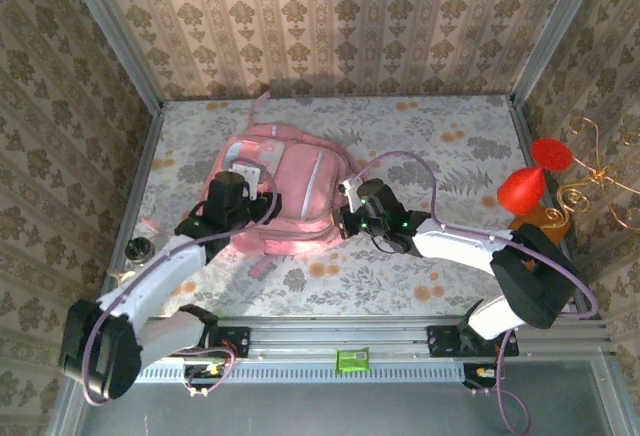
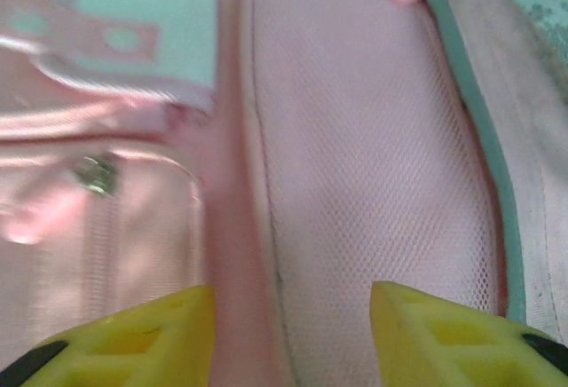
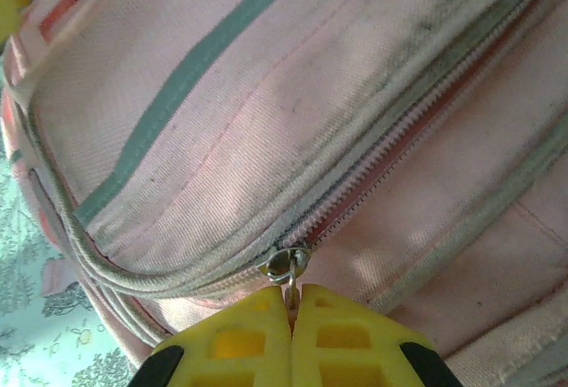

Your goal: Pack the student bag

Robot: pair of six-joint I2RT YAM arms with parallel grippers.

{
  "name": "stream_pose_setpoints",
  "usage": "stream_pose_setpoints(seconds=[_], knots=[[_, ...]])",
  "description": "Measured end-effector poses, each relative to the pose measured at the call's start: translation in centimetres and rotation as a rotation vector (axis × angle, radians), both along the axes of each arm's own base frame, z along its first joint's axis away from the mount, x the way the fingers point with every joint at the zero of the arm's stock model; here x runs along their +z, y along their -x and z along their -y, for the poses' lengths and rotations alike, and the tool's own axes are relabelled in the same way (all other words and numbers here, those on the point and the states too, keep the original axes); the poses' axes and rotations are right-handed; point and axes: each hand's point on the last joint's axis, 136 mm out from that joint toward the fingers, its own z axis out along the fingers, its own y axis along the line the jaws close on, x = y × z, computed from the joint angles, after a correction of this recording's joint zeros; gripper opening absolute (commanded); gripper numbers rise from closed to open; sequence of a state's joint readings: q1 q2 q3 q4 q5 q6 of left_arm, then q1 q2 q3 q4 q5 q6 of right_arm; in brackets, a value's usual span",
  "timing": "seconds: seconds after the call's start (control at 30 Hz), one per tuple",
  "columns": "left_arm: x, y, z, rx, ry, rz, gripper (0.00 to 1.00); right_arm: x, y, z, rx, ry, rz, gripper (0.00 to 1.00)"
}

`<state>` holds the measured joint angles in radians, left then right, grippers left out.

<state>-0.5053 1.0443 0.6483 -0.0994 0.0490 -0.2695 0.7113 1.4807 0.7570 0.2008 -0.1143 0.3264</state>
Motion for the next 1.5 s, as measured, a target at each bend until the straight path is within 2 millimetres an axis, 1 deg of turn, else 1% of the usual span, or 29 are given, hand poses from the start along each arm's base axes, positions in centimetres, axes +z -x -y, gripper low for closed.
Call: stream_pose_setpoints(seconds=[0.03,0.1,0.17,0.3,0.53,0.6,0.7,0.77,0.87,0.97,1.03,1.17,1.2,1.5], knots=[[0.8,0.5,0.5,-0.02,-0.006,0.036,0.55,0.2,0.1,0.0,0.002,-0.008,0.0,0.0],[1.5,1.5,1.6,-0.076,-0.026,0.102,0.57,0.6,0.2,-0.1,0.01,-0.025,-0.005,0.0],[1.5,2.7,2.9,-0.147,-0.058,0.151,0.59,0.9,0.4,-0.2,0.02,-0.038,-0.006,0.0],[0.1,4.5,5.1,-0.286,-0.146,0.209,0.61,1.5,0.8,-0.6,0.045,-0.062,-0.01,0.0],[-1.5,6.1,8.2,-0.469,-0.282,0.286,0.64,1.9,1.2,-1.0,0.068,-0.091,-0.028,0.0],[-2.1,6.4,8.9,-0.508,-0.316,0.296,0.64,1.9,1.3,-1.1,0.067,-0.099,-0.035,0.0],[-2.9,6.1,9.2,-0.53,-0.364,0.302,0.62,2.3,1.6,-0.9,0.072,-0.112,-0.033,0.0],[-3.2,5.6,9.4,-0.529,-0.392,0.305,0.58,2.6,1.7,-0.9,0.075,-0.118,-0.031,0.0],[-3.7,5.0,9.8,-0.526,-0.428,0.303,0.47,2.5,1.7,-0.8,0.072,-0.117,-0.03,0.0],[-3.9,4.8,10.0,-0.53,-0.441,0.306,0.34,2.0,1.7,-0.4,0.062,-0.106,-0.037,0.0],[-3.9,4.9,10.2,-0.541,-0.444,0.311,0.22,1.6,1.6,-0.1,0.052,-0.096,-0.039,0.0],[-3.7,5.1,10.5,-0.569,-0.436,0.327,0.02,1.8,1.0,0.5,0.017,-0.075,-0.014,0.0],[-3.5,5.1,10.5,-0.572,-0.433,0.332,0.0,1.7,1.0,0.6,0.011,-0.068,-0.009,0.0],[-3.2,5.3,10.6,-0.599,-0.398,0.329,0.0,1.8,0.5,1.2,-0.011,-0.005,0.029,0.0]])
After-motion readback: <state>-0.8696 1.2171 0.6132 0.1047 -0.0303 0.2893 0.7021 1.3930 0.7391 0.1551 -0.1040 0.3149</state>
